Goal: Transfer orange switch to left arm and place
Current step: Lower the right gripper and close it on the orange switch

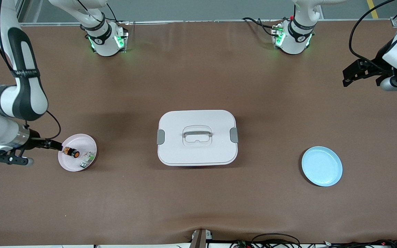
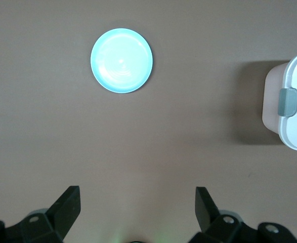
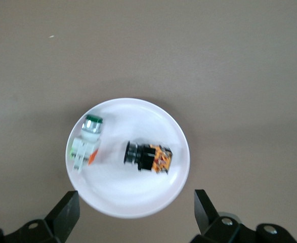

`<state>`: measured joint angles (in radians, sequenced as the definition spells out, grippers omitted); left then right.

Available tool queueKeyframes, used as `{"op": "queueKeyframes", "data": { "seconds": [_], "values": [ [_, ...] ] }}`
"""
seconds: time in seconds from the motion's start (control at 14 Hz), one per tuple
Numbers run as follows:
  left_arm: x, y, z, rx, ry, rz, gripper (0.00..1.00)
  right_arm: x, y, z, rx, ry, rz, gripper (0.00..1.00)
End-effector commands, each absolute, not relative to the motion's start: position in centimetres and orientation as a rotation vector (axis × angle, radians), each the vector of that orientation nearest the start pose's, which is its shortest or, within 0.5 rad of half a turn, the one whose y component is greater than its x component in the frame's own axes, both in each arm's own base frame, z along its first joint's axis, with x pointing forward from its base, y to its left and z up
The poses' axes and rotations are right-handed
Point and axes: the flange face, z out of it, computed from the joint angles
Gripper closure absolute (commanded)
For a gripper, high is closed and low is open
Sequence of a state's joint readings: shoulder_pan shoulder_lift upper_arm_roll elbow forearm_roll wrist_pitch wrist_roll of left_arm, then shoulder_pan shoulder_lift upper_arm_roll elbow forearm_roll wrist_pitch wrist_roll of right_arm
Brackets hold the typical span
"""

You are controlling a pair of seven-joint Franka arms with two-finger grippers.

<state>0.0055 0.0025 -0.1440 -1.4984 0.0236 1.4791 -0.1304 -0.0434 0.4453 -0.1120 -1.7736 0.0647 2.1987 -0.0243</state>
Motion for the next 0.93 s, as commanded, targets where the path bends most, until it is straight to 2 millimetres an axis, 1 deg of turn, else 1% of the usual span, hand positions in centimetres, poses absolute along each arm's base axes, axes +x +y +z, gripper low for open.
{"op": "queueKeyframes", "data": {
  "seconds": [0.0,0.07,0.14,0.29,0.57,0.86],
  "values": [
    [54.2,-7.3,64.7,-3.105,0.037,-0.005,0.0,65.1,-10.7,27.7,-3.111,0.319,0.028,0.0],
    [54.4,-7.4,64.4,-3.104,0.04,0.0,0.0,65.1,-11.0,27.6,-3.107,0.329,0.028,0.0],
    [54.5,-7.5,64.4,-3.103,0.042,-0.008,0.0,65.0,-11.2,27.0,-3.095,0.348,0.04,0.0],
    [54.6,-7.4,64.3,-3.102,0.04,-0.008,0.0,65.0,-11.4,25.2,-3.017,0.437,0.057,0.0],
    [54.9,-7.5,63.7,-3.1,0.048,-0.006,0.0,65.1,-11.0,23.9,-2.97,0.574,0.06,0.0],
    [54.9,-7.5,63.4,-3.099,0.048,0.001,0.0,65.0,-11.5,22.4,-2.973,0.603,0.053,0.0]
  ]
}}
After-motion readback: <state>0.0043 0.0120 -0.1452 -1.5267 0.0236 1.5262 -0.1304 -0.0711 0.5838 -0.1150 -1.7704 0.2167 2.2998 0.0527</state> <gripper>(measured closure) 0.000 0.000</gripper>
